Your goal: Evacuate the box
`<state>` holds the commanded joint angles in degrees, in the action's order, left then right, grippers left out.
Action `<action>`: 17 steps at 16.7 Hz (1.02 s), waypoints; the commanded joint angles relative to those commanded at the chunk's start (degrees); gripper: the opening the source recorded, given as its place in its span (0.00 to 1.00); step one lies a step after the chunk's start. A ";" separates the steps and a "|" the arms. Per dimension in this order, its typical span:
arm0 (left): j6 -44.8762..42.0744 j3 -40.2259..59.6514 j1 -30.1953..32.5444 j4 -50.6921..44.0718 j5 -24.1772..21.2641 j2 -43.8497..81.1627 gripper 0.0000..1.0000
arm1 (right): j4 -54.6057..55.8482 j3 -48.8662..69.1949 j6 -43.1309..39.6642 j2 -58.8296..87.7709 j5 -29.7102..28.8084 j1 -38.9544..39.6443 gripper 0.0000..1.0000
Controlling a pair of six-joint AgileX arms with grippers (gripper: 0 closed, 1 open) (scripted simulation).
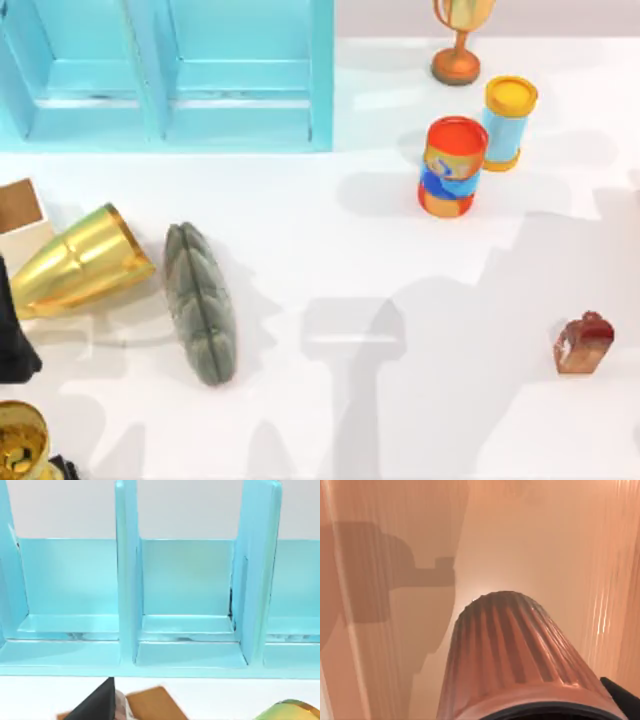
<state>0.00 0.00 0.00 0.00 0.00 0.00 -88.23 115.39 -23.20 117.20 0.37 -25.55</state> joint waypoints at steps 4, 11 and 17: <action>0.00 0.00 0.00 0.00 0.00 0.00 1.00 | 1.46 -3.00 3.77 -1.11 -0.41 3.94 0.00; 0.00 0.00 0.00 0.00 0.00 0.00 1.00 | 11.81 -22.43 31.67 -9.76 -2.31 33.40 0.00; 0.00 0.00 0.00 0.00 0.00 0.00 1.00 | 22.02 -43.17 55.45 -19.33 -3.21 56.28 0.00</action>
<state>0.00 0.00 0.00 0.00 0.00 0.00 -66.21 72.23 32.25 97.87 -2.84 30.74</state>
